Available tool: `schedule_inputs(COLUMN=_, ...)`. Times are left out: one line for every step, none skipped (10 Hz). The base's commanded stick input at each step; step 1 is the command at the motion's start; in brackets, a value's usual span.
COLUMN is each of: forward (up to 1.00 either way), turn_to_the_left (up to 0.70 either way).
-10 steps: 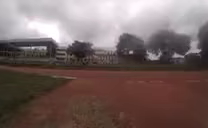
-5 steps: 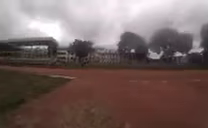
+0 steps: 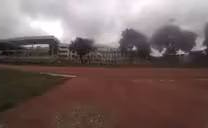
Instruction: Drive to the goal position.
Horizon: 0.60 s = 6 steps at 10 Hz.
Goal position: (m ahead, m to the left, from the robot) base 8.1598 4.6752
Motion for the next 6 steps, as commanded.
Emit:
schedule_inputs(forward=0.7, turn_to_the_left=0.0)
schedule_inputs(forward=0.7, turn_to_the_left=0.0)
schedule_inputs(forward=0.7, turn_to_the_left=0.0)
schedule_inputs(forward=0.7, turn_to_the_left=0.0)
schedule_inputs(forward=0.7, turn_to_the_left=0.0)
schedule_inputs(forward=0.7, turn_to_the_left=0.0)
